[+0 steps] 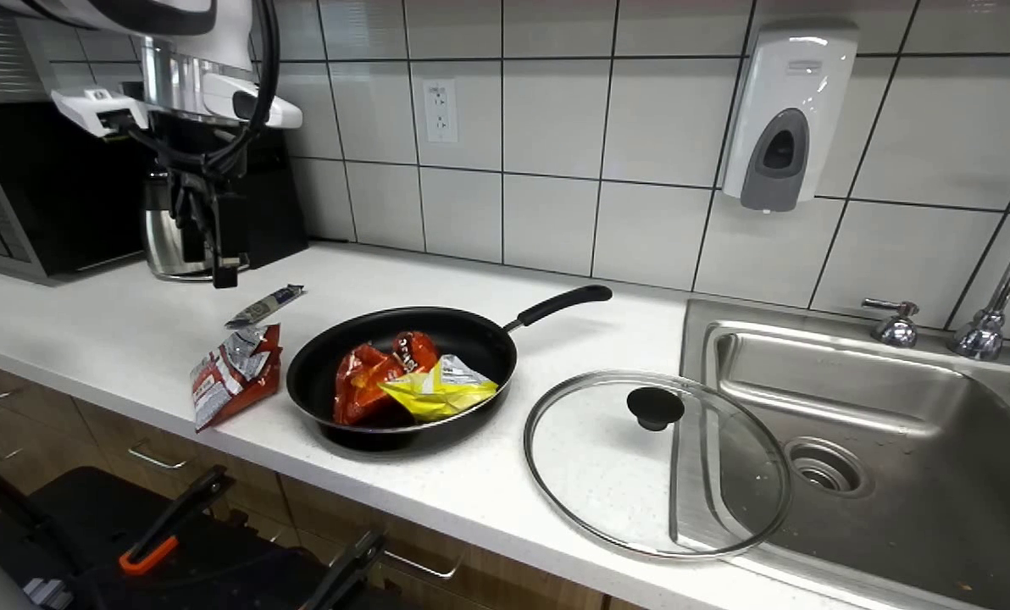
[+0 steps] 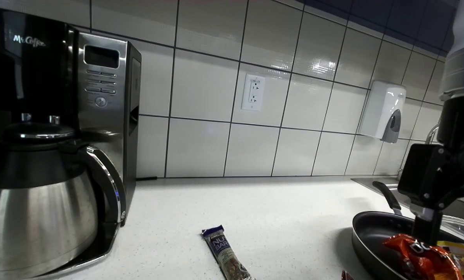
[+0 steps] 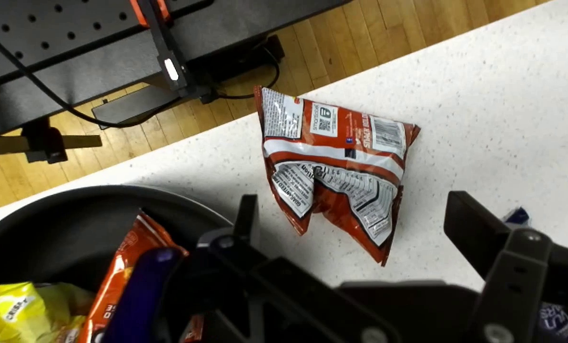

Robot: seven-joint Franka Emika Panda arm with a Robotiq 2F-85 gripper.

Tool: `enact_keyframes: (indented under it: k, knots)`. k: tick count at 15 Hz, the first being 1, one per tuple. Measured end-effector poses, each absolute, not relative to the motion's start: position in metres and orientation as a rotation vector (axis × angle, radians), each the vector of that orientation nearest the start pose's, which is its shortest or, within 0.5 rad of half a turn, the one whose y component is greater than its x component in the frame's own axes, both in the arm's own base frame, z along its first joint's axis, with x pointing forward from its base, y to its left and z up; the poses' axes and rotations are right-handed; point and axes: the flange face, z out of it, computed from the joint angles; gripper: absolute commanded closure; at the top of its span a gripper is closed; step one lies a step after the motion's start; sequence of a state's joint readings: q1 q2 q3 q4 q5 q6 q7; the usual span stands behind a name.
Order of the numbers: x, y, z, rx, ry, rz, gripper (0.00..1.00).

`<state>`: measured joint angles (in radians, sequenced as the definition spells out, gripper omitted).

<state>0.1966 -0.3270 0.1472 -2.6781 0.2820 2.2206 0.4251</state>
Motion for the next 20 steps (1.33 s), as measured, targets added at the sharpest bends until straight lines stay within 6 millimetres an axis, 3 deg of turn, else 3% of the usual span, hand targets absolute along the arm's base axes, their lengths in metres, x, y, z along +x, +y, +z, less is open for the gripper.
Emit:
enact_keyframes:
  k: [10,20]
  knots:
    - [0.376,0.184,0.294,-3.094,0.03,0.464,0.0]
    - [0.37,0.199,0.271,-3.054,-0.407,0.587,0.0]
